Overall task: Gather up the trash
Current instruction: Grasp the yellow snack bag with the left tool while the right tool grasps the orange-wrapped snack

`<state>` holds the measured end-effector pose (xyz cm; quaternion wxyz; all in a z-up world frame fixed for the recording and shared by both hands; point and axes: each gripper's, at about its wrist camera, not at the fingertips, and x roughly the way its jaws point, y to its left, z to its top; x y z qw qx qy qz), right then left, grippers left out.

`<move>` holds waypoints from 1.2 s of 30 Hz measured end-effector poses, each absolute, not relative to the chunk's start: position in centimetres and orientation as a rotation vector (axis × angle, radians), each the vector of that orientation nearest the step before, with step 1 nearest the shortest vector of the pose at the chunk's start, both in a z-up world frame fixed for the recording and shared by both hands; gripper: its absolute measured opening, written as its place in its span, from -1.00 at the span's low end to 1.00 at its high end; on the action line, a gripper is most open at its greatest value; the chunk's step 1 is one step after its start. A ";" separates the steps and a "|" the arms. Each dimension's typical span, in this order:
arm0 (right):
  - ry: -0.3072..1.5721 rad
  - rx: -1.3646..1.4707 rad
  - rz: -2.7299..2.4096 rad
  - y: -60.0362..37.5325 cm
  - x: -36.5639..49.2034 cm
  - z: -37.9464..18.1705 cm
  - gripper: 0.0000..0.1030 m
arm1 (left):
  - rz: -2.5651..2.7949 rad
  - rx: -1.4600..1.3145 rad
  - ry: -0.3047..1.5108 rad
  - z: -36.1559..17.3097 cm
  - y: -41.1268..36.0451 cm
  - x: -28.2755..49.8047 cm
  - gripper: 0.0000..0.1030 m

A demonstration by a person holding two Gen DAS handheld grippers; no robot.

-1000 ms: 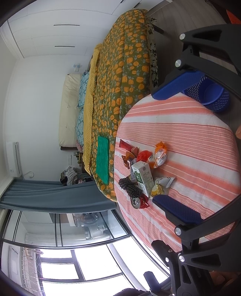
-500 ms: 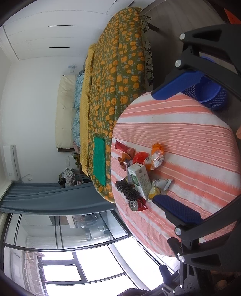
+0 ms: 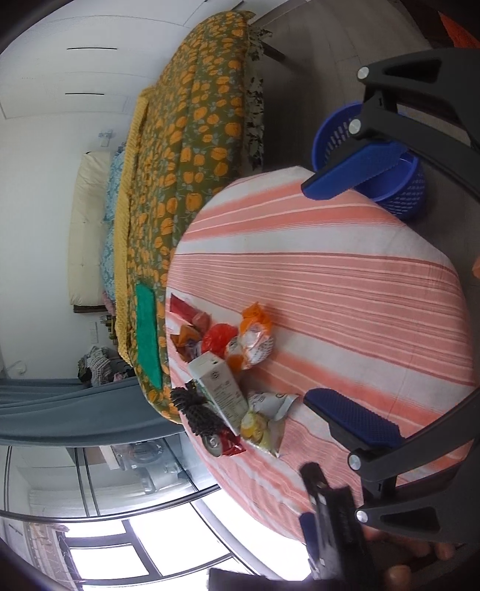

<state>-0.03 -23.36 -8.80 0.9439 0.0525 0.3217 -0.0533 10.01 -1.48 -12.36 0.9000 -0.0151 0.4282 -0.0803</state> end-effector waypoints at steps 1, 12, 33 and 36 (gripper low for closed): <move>0.659 0.109 -0.109 -23.5 0.1 -9.0 0.91 | -0.163 -0.032 0.890 -12.5 -2.2 10.9 0.92; 0.684 0.146 -0.127 -25.2 0.1 -10.4 0.91 | -0.051 0.009 0.944 -15.3 -6.7 16.8 0.92; 0.898 0.099 0.071 -22.1 5.0 -14.5 0.91 | -0.186 0.095 0.990 -15.9 3.5 13.3 0.90; 0.915 0.101 0.095 -22.4 5.5 -15.0 0.91 | -0.236 -0.041 0.935 -14.4 4.0 12.5 0.90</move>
